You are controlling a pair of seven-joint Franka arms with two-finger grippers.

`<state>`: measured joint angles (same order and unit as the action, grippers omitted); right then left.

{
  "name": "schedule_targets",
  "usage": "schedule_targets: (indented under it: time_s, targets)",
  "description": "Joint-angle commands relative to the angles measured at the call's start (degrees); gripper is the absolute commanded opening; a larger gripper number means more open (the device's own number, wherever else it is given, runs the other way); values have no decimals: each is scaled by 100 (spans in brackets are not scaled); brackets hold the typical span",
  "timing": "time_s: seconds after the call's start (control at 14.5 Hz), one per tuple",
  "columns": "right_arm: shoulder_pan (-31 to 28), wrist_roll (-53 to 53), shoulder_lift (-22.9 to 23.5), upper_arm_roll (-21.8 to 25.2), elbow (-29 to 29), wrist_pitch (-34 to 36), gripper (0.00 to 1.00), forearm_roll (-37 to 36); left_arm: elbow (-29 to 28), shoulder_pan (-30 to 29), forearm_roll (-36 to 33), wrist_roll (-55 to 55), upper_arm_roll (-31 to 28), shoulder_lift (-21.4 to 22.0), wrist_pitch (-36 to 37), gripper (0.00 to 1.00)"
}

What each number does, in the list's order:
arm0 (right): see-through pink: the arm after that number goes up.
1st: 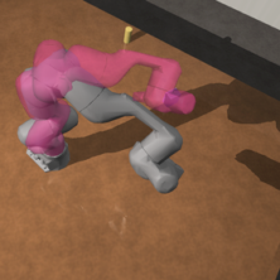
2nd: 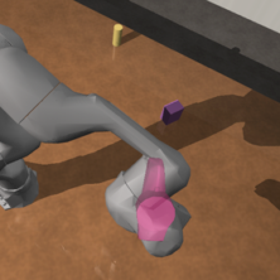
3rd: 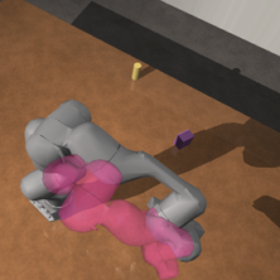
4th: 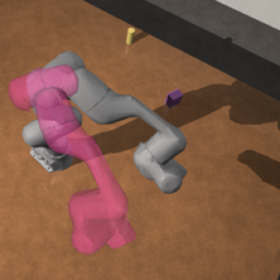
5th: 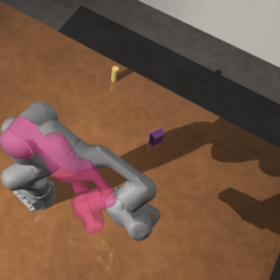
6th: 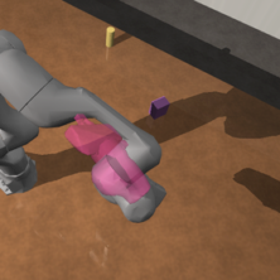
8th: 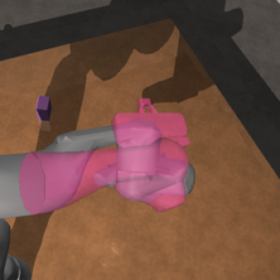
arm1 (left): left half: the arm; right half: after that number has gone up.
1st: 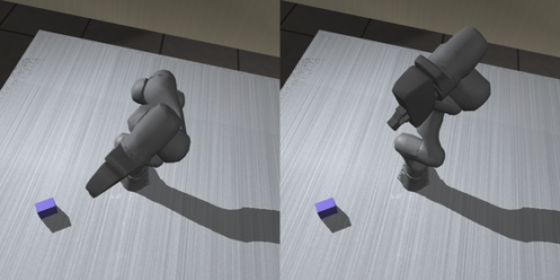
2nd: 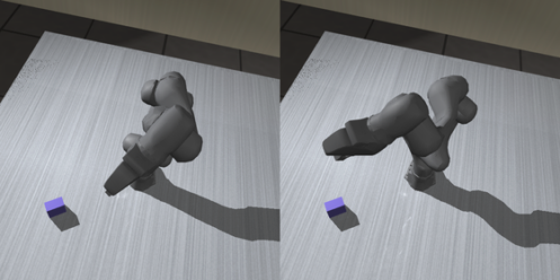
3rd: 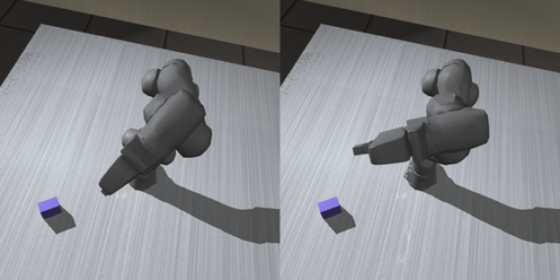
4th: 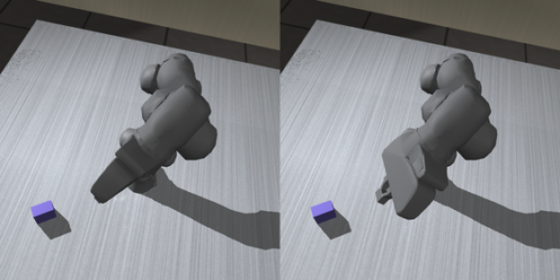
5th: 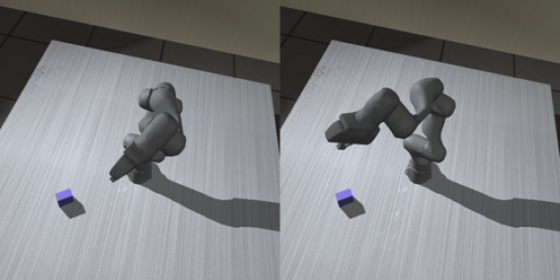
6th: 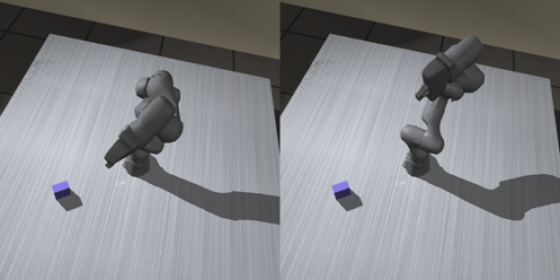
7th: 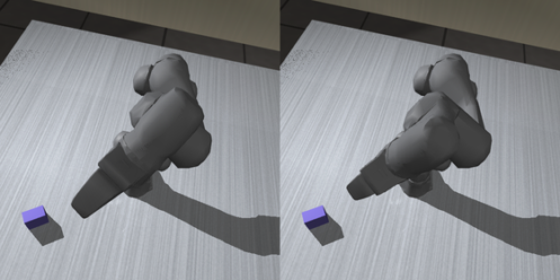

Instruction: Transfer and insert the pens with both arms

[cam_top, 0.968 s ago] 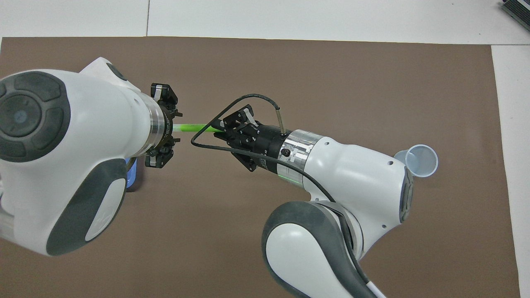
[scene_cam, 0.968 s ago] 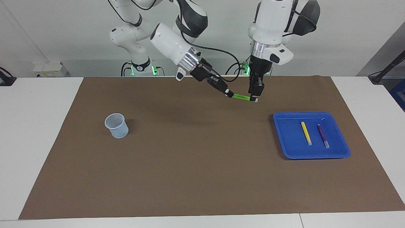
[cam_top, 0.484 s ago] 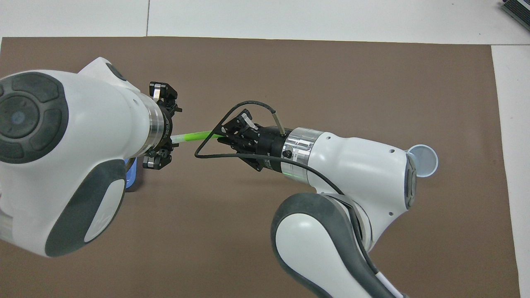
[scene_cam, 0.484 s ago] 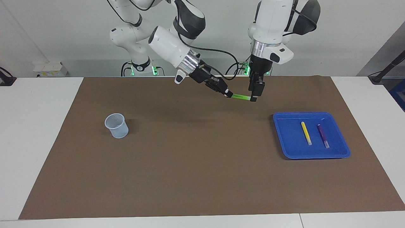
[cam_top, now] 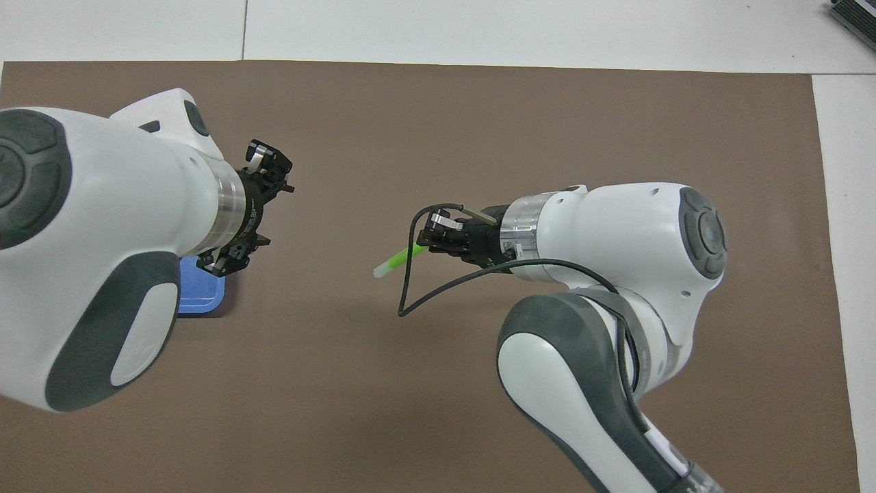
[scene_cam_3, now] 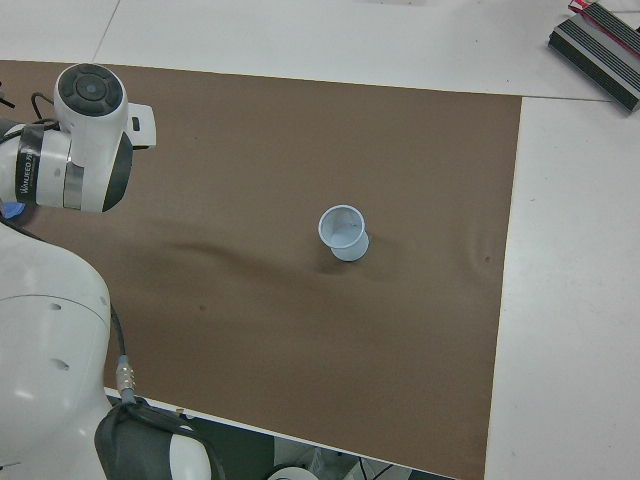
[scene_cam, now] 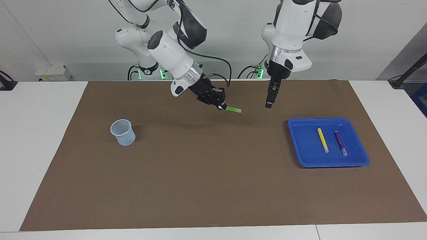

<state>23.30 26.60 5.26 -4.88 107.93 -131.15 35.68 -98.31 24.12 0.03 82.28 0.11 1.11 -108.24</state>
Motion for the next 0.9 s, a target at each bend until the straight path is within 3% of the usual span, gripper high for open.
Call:
schedule_targets:
  time_s: [0.0,0.41,0.83]
  targets:
    - [-343,-838,-121,-48,62,571,0,-805,-311,-337,322,-1464,6,267,93,71]
    - [-1037,-2674,-236,-48,27,1924,0,-2669,-839,-1154,805,-4602,-2,539,207,70]
    - [-1618,-4125,-385,-57,0,2708,0,-3989,-1296,-1928,1008,-6493,-20,751,155,69]
